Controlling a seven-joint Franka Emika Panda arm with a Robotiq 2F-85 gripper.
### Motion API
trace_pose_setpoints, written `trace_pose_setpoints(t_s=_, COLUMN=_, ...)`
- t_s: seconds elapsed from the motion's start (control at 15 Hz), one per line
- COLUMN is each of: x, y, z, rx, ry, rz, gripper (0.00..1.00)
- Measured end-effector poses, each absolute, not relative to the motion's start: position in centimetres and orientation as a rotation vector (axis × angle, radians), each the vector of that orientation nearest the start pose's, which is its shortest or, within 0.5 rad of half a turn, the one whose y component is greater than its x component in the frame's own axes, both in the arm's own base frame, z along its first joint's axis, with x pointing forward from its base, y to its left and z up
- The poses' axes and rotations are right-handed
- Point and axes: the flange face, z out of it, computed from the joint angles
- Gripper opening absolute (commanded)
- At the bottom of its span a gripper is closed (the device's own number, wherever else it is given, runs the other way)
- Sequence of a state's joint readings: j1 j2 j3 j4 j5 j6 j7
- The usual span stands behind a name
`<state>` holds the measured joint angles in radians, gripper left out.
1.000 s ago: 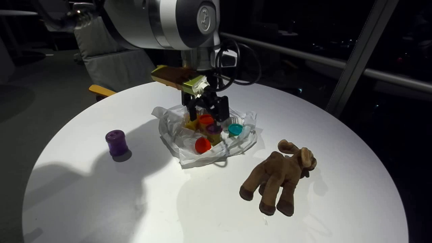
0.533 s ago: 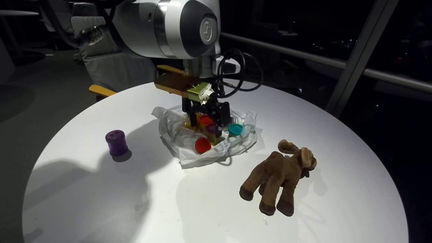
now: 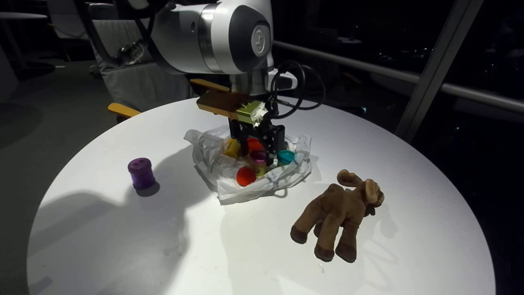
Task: Pick up all the objects from the plastic and put them on the table
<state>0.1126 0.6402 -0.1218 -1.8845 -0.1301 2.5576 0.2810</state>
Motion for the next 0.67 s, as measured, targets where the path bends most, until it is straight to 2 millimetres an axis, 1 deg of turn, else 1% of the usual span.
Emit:
trace_pose_setpoints(t_s=0.13, x=63.7, y=-0.1, z=16.8, rx=-3.272, ry=0.257, rz=-0.086, gripper=0.34)
trace_pose_setpoints(t_s=0.2, x=63.8, y=-0.1, z=16.7, rx=-3.273, ry=0.257, rz=-0.084, gripper=0.28)
trace_pose_setpoints(t_s=0.53, x=64.0, y=-0.4, z=17.1, rx=-3.292, ry=0.243, rz=-0.1, gripper=0.28)
trace_pose_setpoints(t_s=0.67, x=64.2, y=-0.5, z=18.3, rx=-3.309, ry=0.235, rz=-0.131, gripper=0.28)
